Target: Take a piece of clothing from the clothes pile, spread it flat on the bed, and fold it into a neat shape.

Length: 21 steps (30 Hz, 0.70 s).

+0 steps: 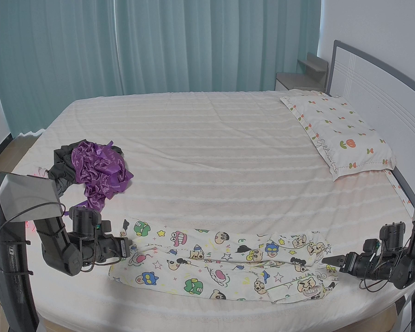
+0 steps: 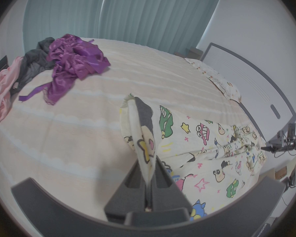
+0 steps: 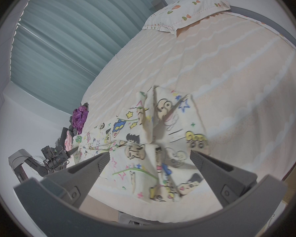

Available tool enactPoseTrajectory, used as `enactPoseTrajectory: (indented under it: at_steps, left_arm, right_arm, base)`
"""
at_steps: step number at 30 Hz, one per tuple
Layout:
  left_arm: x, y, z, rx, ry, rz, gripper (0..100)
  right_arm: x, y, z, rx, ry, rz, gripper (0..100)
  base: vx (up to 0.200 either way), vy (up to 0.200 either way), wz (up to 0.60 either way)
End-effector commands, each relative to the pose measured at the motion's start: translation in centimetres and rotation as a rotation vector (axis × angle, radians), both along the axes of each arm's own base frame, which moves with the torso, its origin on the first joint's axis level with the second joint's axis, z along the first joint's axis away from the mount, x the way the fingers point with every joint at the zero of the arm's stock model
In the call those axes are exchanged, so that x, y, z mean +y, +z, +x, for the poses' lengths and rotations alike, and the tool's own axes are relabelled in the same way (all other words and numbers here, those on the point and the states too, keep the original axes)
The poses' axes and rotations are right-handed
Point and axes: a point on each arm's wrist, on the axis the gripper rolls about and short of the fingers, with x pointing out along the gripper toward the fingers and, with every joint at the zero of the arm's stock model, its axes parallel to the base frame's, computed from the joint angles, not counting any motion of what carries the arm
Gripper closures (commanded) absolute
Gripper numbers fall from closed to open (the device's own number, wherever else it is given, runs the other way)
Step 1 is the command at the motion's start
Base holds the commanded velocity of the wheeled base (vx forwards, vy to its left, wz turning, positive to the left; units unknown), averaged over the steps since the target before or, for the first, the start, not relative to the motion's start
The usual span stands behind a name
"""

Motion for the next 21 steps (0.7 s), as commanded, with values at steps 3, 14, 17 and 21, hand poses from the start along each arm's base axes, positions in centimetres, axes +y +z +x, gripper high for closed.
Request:
enactPoseTrajectory:
  at_steps: [3,14,17,21]
  left_arm:
    - [3.0,2.7,-0.2,-0.02,0.082,-0.01,100]
    - [10.9,6.2,-0.8,-0.043,0.269,-0.03,100]
    - [13.5,7.3,-1.1,-0.043,0.329,-0.017,100]
    - [15.7,8.5,-1.7,-0.048,0.367,-0.041,100]
  right_arm:
    - [0.0,-0.2,-0.5,0.021,-0.001,0.002,0]
    - [0.0,-0.2,-0.5,0.023,-0.001,0.002,0]
    - [0.0,-0.3,-0.5,0.029,-0.003,0.002,0]
    - [-0.1,-0.4,-0.5,0.032,-0.007,0.002,0]
  base:
    - [0.0,0.0,0.0]
    - [0.0,0.0,0.0]
    - [0.0,0.0,0.0]
    - [0.0,0.0,0.0]
